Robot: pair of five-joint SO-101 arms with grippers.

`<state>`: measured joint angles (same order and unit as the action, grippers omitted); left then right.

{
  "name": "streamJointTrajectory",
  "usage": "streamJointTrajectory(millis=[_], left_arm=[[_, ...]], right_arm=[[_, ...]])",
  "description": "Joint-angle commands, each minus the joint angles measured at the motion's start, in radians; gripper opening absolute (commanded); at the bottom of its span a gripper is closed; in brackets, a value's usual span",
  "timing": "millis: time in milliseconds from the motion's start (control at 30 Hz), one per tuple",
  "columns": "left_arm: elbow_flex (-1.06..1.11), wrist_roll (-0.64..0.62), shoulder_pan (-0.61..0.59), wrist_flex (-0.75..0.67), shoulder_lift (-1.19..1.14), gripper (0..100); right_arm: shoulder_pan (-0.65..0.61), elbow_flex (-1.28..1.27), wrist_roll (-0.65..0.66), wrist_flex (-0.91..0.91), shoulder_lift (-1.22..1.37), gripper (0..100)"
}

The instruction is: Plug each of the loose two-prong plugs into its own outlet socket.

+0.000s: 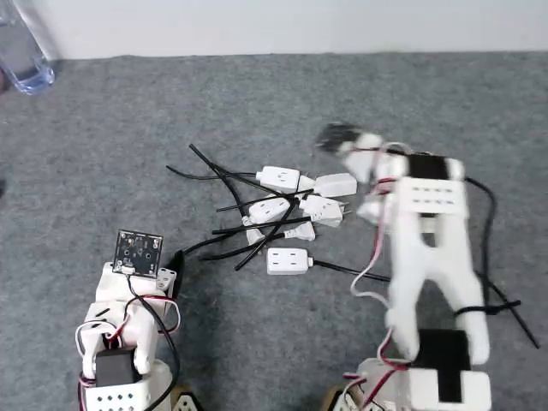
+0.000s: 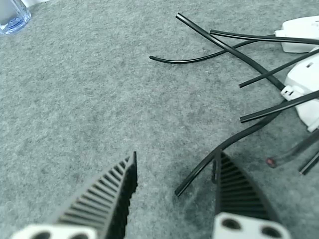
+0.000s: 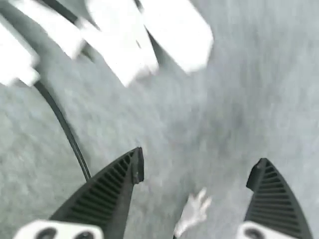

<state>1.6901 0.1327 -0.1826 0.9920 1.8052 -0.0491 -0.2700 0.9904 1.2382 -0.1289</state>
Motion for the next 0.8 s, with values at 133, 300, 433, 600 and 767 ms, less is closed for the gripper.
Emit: streamJointTrajectory(millis=[133, 300, 433, 600, 767], left_arm=[[-0.007, -0.009, 0.009, -0.014, 0.009, 24], [-0.007, -0.008, 0.008, -0.012, 0.009, 24], [-0.007, -0.006, 0.008, -0.012, 0.009, 24], [-0.007, -0.006, 0.008, -0.012, 0.009, 24], [-0.007, -0.006, 0.008, -0.014, 0.009, 24]], right_arm=[[-0.168, 0.155, -0.068, -0.079, 0.067, 29.8], [-0.153, 0.304, 0.008, -0.033, 0.306, 24.3], [-0.137, 0.446, 0.110, 0.116, 0.476, 26.8], [-0.105, 0.595, 0.267, 0.262, 0.619, 26.7], [-0.091, 0.664, 0.330, 0.289, 0.696, 26.9]])
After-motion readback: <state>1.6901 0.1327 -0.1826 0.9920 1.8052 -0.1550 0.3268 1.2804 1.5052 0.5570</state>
